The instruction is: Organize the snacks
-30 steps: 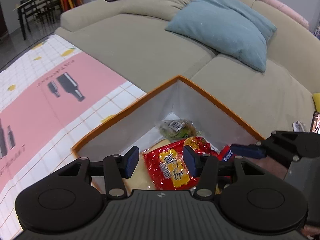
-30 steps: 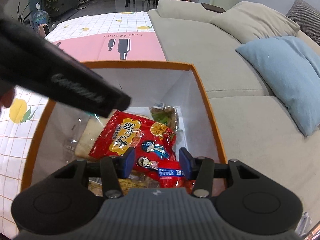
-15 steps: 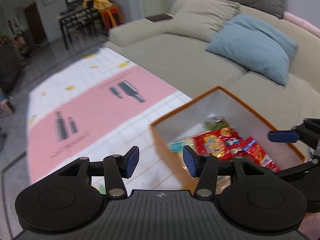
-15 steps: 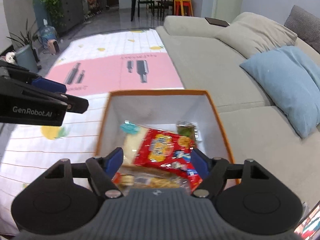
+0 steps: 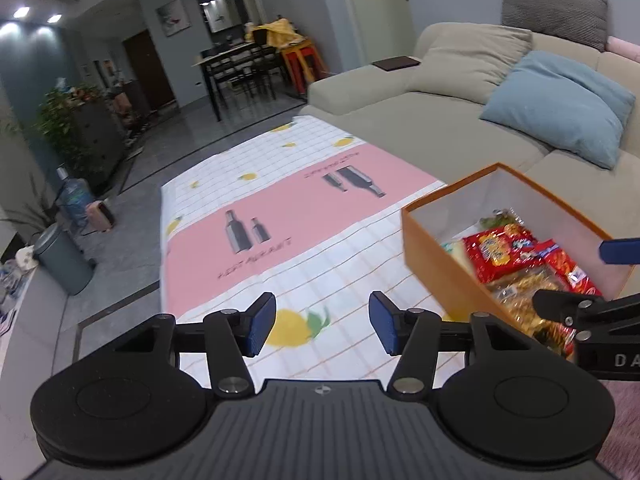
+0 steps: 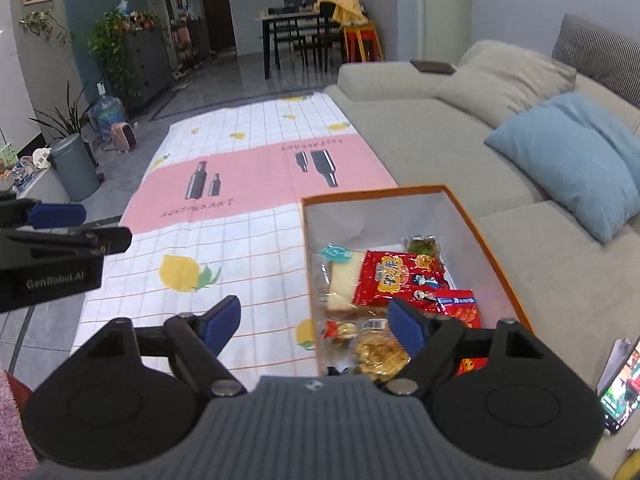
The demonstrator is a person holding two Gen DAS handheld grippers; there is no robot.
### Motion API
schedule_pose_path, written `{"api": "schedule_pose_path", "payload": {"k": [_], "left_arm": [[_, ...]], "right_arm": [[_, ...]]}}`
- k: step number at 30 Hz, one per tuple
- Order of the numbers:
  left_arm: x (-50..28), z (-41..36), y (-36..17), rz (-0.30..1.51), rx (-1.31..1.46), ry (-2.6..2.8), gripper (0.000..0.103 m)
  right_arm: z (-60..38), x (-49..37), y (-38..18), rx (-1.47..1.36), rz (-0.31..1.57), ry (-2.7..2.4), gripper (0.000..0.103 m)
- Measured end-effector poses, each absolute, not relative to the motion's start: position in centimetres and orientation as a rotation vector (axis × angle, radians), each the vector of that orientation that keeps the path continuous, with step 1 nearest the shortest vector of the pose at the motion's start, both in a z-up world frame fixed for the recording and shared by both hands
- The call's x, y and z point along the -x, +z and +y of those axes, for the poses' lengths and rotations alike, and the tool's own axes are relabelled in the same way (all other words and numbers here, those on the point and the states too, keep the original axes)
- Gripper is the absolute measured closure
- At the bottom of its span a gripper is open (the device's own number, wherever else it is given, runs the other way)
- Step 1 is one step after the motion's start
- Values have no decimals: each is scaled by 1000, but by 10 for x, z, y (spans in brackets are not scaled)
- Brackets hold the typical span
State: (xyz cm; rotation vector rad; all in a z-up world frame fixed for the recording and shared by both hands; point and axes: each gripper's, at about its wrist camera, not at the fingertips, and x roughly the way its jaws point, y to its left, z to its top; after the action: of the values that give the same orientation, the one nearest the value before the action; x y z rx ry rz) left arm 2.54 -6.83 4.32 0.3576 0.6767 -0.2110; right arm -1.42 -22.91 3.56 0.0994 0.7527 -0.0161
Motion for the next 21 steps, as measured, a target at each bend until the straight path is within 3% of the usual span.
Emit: {"api": "schedule_pose_path", "payload": {"k": [11,21], "left_arm": [[3,-47,8,705,-347,-147,38],[6,-39,-41,837,-291,-131,38]], "right_arm": [[-193,71,24,10,617,-117,20],[-201,57,-24,-60,738,-171,19]]}}
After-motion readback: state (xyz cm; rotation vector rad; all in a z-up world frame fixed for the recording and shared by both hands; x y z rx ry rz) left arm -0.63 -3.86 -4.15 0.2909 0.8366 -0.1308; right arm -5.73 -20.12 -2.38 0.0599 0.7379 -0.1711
